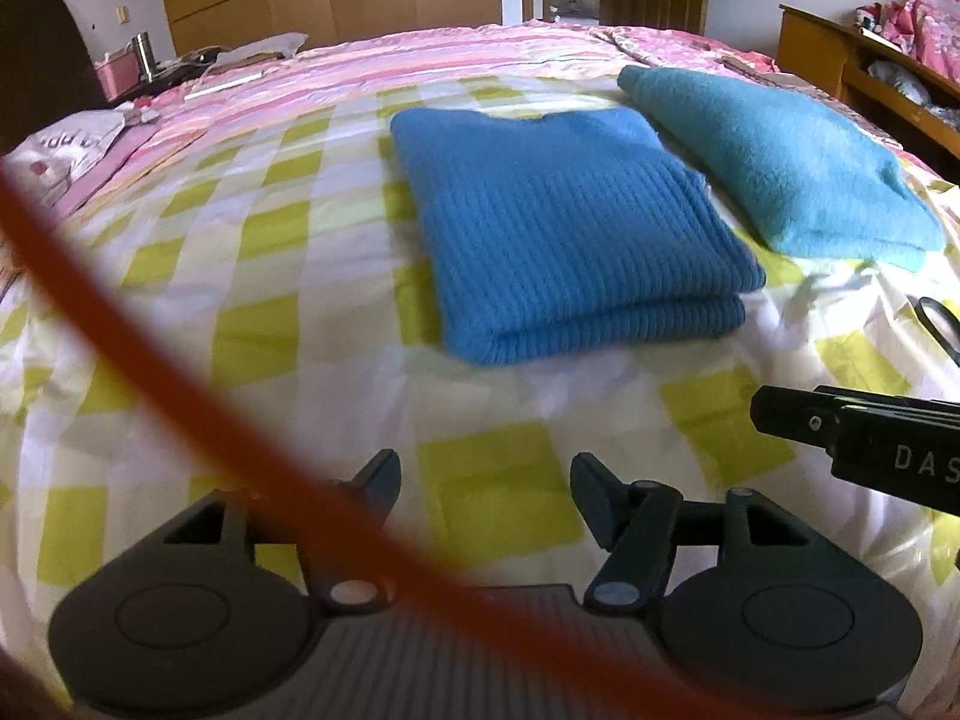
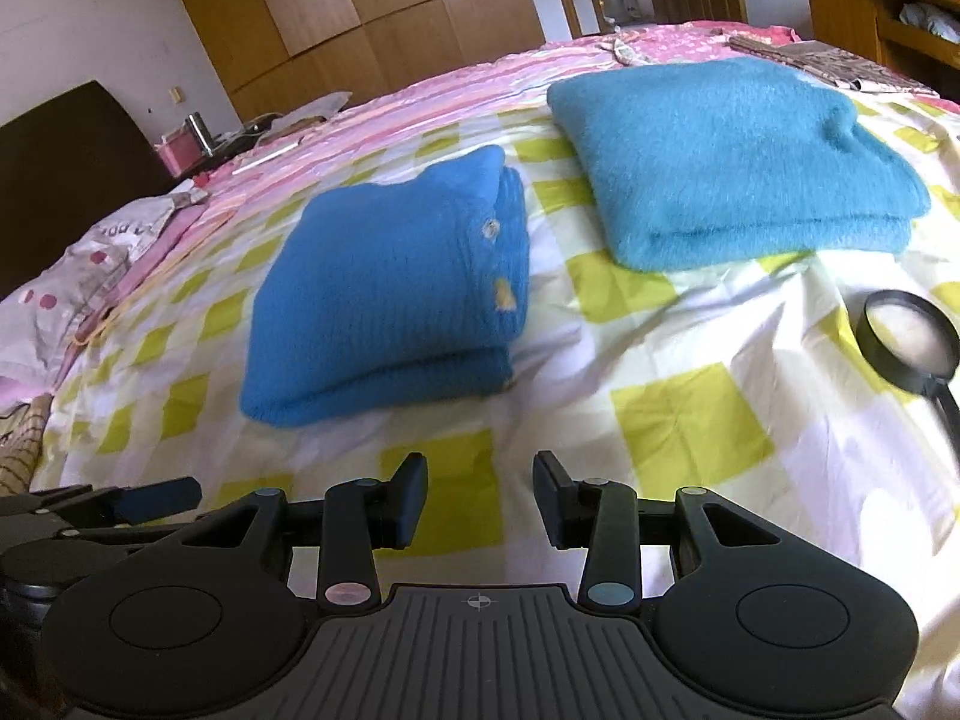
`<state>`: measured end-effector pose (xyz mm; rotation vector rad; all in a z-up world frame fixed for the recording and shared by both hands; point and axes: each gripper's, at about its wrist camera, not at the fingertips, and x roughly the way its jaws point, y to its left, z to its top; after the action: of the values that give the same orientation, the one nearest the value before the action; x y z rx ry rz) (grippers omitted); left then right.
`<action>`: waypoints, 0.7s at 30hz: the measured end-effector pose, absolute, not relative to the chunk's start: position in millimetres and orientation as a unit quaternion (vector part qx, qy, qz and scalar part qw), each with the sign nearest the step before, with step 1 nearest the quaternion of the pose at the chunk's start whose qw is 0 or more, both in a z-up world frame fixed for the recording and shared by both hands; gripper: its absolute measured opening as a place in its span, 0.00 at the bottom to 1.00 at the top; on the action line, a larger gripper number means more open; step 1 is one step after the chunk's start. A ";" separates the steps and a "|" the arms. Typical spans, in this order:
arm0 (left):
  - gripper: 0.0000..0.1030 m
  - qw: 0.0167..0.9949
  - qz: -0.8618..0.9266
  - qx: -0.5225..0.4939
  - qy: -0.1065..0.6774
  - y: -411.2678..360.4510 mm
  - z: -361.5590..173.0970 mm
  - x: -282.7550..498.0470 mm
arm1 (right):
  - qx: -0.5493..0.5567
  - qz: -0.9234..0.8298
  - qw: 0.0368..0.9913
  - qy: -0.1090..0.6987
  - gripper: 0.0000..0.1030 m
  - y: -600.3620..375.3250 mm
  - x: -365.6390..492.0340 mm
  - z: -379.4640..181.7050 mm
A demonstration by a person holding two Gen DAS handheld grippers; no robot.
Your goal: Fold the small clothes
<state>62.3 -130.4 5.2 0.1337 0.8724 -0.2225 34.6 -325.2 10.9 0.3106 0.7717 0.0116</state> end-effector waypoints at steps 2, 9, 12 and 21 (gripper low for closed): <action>0.68 0.897 -0.107 0.065 0.423 -128.8 3.3 58.0 | 0.150 0.006 0.915 0.374 0.38 -321.7 30.2 11.0; 0.73 0.900 -0.106 0.066 0.418 -124.5 2.9 45.4 | 0.144 0.004 0.916 0.374 0.40 -312.6 17.3 10.4; 0.75 0.900 -0.105 0.064 0.418 -121.3 2.0 42.4 | 0.142 0.005 0.916 0.375 0.40 -309.0 13.3 9.6; 0.85 0.897 -0.097 0.044 0.429 -109.8 -5.4 35.9 | 0.126 0.011 0.914 0.386 0.46 -296.7 5.6 4.8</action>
<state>35.9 -109.8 -5.4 0.0915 0.8883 -0.2008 5.6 -296.7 4.8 0.2602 0.7947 0.0228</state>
